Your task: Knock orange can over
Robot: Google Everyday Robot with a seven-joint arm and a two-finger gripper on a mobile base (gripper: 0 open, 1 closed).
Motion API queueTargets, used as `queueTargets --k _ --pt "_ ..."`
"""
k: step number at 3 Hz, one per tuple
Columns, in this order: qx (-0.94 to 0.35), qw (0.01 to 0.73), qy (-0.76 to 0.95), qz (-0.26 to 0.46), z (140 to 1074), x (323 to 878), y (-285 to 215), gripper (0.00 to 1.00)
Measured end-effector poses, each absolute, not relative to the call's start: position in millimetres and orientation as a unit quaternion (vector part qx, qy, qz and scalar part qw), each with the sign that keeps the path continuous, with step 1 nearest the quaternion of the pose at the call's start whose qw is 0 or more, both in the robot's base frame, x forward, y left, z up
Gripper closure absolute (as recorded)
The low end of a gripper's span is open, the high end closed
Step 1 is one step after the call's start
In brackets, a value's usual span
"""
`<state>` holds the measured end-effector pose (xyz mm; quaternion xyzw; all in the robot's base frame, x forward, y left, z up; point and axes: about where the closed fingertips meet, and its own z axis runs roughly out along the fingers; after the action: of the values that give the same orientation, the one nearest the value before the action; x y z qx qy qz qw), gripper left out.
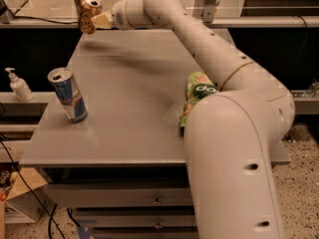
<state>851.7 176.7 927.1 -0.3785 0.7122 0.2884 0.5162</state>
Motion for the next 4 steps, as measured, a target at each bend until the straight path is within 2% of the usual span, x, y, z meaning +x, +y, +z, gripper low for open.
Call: queueTargets --k 1,2,3,4 --pt "-0.398 0.516 0.716 0.252 948 825 138 1.00" --pt "-0.424 0.486 0.736 0.207 955 789 93 1.00" --pt "-0.425 0.466 0.749 0.203 955 749 64 0.84" --pt "-0.427 0.460 0.752 0.202 947 747 64 0.61"
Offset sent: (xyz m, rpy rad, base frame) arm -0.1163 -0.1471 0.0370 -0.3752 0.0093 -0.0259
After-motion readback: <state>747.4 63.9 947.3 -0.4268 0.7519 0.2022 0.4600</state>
